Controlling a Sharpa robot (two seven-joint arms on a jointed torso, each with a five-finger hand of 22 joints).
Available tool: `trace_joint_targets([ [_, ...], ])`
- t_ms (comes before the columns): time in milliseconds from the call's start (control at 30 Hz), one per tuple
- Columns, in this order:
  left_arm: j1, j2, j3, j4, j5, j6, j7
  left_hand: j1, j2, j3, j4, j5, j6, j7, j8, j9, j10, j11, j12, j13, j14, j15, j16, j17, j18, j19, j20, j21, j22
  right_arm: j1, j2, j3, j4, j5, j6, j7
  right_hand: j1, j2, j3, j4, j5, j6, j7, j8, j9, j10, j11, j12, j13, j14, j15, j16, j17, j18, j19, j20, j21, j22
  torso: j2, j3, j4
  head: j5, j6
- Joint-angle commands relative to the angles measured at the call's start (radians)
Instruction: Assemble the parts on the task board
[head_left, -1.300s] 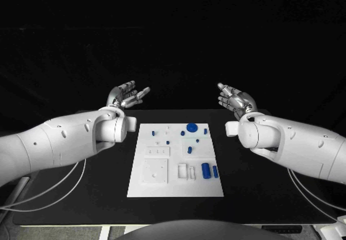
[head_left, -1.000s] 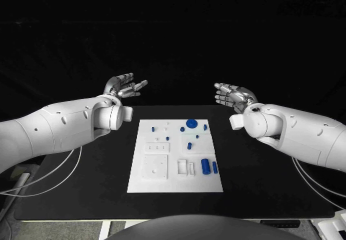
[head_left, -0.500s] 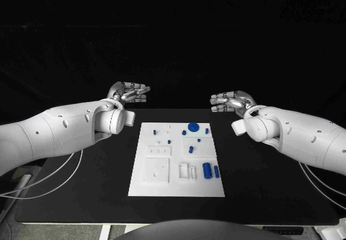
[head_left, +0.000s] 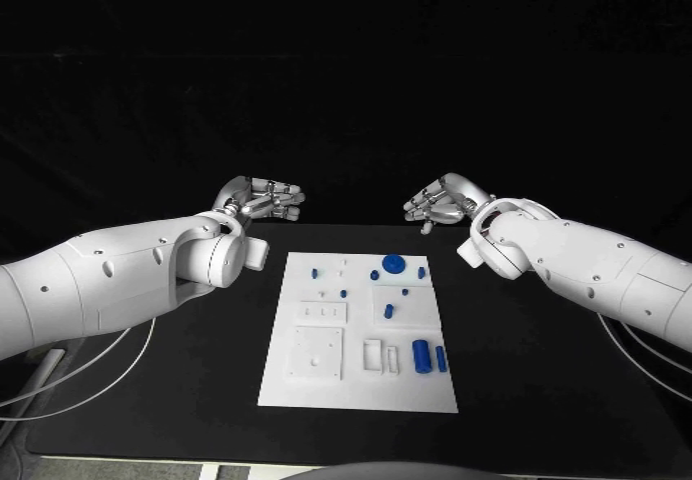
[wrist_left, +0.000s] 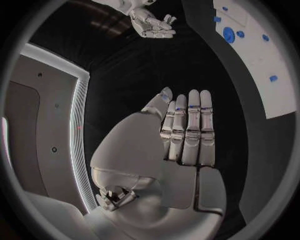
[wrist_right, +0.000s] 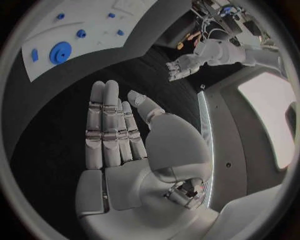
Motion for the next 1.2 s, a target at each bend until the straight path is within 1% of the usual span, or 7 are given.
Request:
trace_joint_targets([
  [33, 0.011, -0.014, 0.002, 0.035, -0.033, 0.032, 0.005, -0.016, 0.022, -0.003, -0.031, 0.004, 0.002, 0.002, -0.003, 0.0, 0.002, 0.001, 0.0, 0.001, -0.004, 0.0, 0.018, 0.001, -0.006, -0.078, 0.004, 0.097, 0.092, 0.008, 0.014, 0.001, -0.012, -0.311, 0.002, -0.018, -0.005, -0.024, 0.021, -0.003, -0.005, 0.001, -0.002, -0.006, -0.002, -0.004, -0.005, 0.001, 0.0, 0.043, -0.008, 0.155, 0.102, 0.02, 0.037, -0.01, 0.081, 0.059, 0.03, -0.0033, 0.0259, -0.009, 0.02],
  [100, 0.014, -0.022, 0.003, 0.053, -0.039, 0.038, 0.006, -0.016, 0.018, -0.003, -0.037, 0.005, 0.0, 0.003, -0.005, -0.001, -0.002, 0.003, -0.003, 0.001, 0.001, -0.002, 0.022, 0.002, -0.004, -0.078, 0.003, 0.104, 0.099, 0.01, 0.021, 0.001, -0.016, -0.375, 0.003, -0.029, -0.017, -0.034, 0.046, -0.001, -0.007, -0.006, 0.0, -0.005, -0.002, -0.013, -0.004, 0.008, 0.002, 0.033, -0.006, 0.288, 0.184, 0.029, 0.05, -0.013, 0.153, 0.116, 0.036, -0.0041, 0.0333, -0.015, 0.026],
  [200, 0.019, -0.035, 0.004, 0.082, -0.051, 0.05, 0.006, -0.019, 0.014, -0.004, -0.043, 0.002, -0.003, 0.004, -0.005, -0.001, -0.009, 0.005, -0.003, 0.001, 0.012, -0.007, 0.032, 0.005, -0.002, -0.073, 0.0, 0.117, 0.108, 0.013, 0.031, 0.002, -0.018, -0.469, 0.006, -0.047, -0.024, -0.042, 0.065, 0.002, -0.013, -0.01, 0.0, -0.007, -0.002, -0.025, 0.001, 0.004, 0.0, 0.011, -0.002, 0.376, 0.239, 0.043, 0.034, -0.005, 0.206, 0.171, 0.048, -0.006, 0.0441, -0.02, 0.035],
  [533, 0.051, -0.07, 0.006, 0.168, -0.079, 0.064, 0.007, -0.045, 0.007, -0.008, -0.061, -0.003, -0.01, 0.004, -0.005, -0.001, -0.012, 0.006, -0.003, 0.001, 0.009, -0.008, 0.053, 0.01, -0.002, -0.075, 0.0, 0.125, 0.122, 0.018, 0.058, 0.001, -0.019, -0.702, 0.031, -0.098, -0.034, -0.065, 0.022, 0.009, -0.009, -0.024, -0.003, -0.007, -0.002, -0.068, 0.01, 0.005, 0.001, -0.004, 0.008, 0.46, 0.255, 0.03, 0.051, -0.005, 0.271, 0.253, 0.094, -0.0109, 0.0744, -0.034, 0.064],
  [733, 0.069, -0.081, 0.008, 0.202, -0.083, 0.066, 0.005, -0.057, 0.006, -0.006, -0.067, -0.003, -0.016, 0.006, -0.005, -0.001, -0.016, 0.008, -0.003, 0.001, 0.004, -0.007, 0.058, 0.009, -0.002, -0.068, 0.001, 0.11, 0.114, 0.018, 0.068, -0.005, -0.021, -0.769, 0.048, -0.117, -0.018, -0.053, -0.031, 0.007, -0.016, -0.029, -0.001, -0.007, -0.002, -0.079, 0.014, 0.004, 0.001, -0.014, 0.012, 0.497, 0.228, 0.038, 0.06, 0.0, 0.282, 0.3, 0.114, -0.0113, 0.0829, -0.039, 0.074],
  [967, 0.085, -0.088, 0.009, 0.226, -0.089, 0.067, 0.003, -0.063, 0.004, -0.006, -0.068, -0.007, -0.022, 0.006, -0.005, -0.001, -0.021, 0.009, -0.003, 0.001, -0.001, -0.005, 0.058, 0.007, -0.003, -0.064, 0.003, 0.098, 0.107, 0.014, 0.073, -0.011, -0.024, -0.805, 0.068, -0.135, -0.009, -0.054, -0.059, 0.01, -0.023, -0.043, 0.001, -0.007, -0.002, -0.099, 0.018, 0.004, 0.001, -0.018, 0.016, 0.516, 0.207, 0.043, 0.064, 0.005, 0.269, 0.325, 0.131, -0.0104, 0.0865, -0.052, 0.077],
  [1200, 0.095, -0.093, 0.01, 0.236, -0.094, 0.066, 0.0, -0.067, 0.001, -0.005, -0.066, -0.01, -0.023, 0.008, -0.004, -0.001, -0.026, 0.012, -0.003, 0.001, -0.004, -0.002, 0.057, 0.005, -0.002, -0.055, 0.006, 0.079, 0.096, 0.006, 0.072, -0.018, -0.026, -0.818, 0.085, -0.145, 0.015, -0.053, -0.103, 0.022, -0.024, -0.055, 0.005, -0.008, -0.002, -0.124, 0.024, 0.004, 0.0, -0.024, 0.02, 0.531, 0.186, 0.048, 0.072, 0.01, 0.241, 0.355, 0.143, -0.0065, 0.0874, -0.056, 0.08],
])
